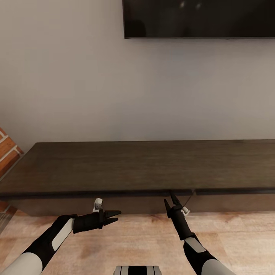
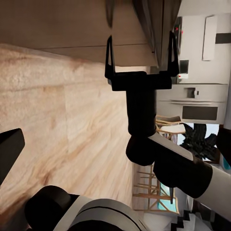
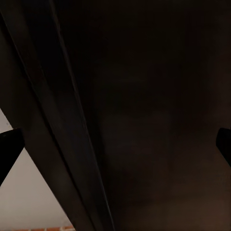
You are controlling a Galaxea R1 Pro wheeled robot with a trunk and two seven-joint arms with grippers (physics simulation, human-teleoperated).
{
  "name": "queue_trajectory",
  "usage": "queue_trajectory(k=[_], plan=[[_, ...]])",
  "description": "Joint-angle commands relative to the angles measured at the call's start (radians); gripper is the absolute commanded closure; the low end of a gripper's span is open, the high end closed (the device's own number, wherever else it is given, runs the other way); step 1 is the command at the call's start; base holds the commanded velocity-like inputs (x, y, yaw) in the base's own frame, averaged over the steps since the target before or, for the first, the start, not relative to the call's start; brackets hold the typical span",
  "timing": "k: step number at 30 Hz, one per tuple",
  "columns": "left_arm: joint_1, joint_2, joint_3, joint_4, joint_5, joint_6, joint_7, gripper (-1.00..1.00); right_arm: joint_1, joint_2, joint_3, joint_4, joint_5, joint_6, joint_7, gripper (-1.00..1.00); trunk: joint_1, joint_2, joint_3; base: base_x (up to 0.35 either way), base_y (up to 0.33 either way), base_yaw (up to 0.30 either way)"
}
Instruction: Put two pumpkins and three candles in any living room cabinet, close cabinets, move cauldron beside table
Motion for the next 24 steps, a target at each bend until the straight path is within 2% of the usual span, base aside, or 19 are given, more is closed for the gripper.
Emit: queue_trajectory(k=[1, 24], plan=[[-0.001, 0.001, -0.004, 0.000, 0.007, 0.006, 0.000, -1.00, 0.000, 0.000, 0.000, 0.001, -0.009, 0.010, 0.002, -1.00, 0.000, 0.000, -0.001, 0.082, 0.048, 0.000], [-0.001, 0.003, -0.004, 0.000, 0.008, 0.006, 0.000, -1.00, 0.000, 0.000, 0.000, 0.001, -0.009, 0.011, 0.002, -1.00, 0.000, 0.000, -0.001, 0.007, 0.004, 0.000]])
